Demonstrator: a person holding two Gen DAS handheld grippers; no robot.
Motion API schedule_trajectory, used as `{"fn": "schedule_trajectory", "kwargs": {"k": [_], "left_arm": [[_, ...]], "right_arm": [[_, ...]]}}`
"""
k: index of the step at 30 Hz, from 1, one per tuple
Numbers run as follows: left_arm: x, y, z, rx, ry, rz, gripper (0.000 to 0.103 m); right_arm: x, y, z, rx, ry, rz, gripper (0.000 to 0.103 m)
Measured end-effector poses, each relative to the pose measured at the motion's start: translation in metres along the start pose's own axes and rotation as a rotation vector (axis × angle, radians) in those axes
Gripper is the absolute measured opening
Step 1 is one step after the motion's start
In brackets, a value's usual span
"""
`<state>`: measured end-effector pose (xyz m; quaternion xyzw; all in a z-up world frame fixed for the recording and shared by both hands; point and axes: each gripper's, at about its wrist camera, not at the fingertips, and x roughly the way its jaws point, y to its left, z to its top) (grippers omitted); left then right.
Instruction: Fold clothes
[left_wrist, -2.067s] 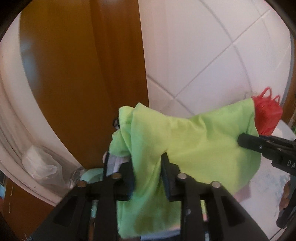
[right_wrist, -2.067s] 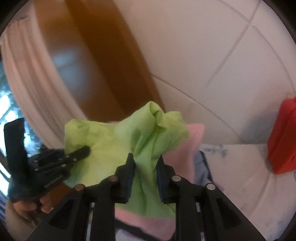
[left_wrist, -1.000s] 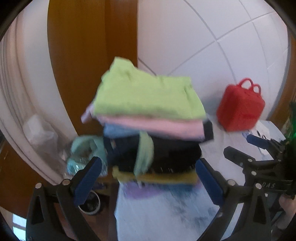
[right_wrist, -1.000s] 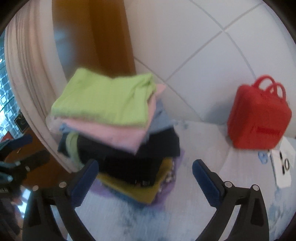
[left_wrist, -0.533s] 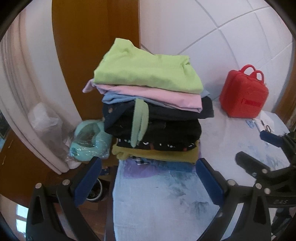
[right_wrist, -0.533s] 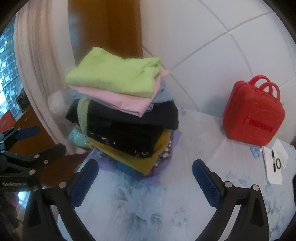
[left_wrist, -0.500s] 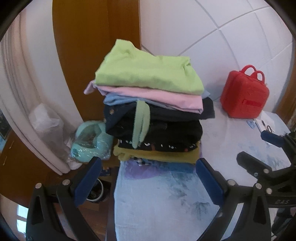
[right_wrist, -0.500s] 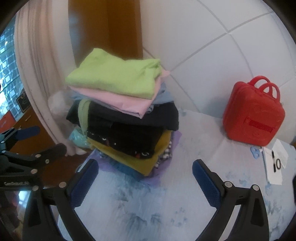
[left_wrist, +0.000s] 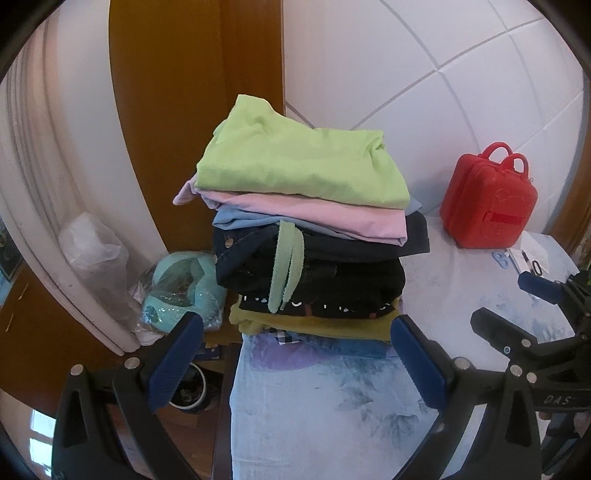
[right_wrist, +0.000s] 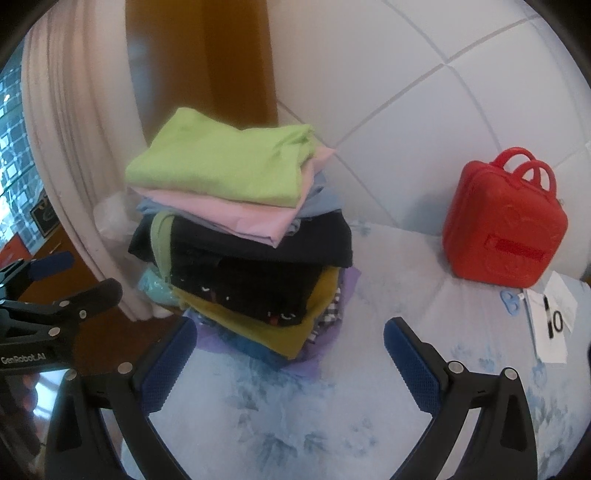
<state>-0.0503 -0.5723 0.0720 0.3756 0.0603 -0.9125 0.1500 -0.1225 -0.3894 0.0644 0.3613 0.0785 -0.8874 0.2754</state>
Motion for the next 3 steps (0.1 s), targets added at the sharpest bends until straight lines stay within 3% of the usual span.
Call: {"fn": "schedule_trajectory", "kwargs": {"k": [3], "left_arm": [[0.0008, -0.0016, -0.0006, 0.005, 0.004, 0.006, 0.103]], "right_arm": [[0.0, -0.0016, 0.0002, 0.004, 0.0, 0.0, 0.103]]}}
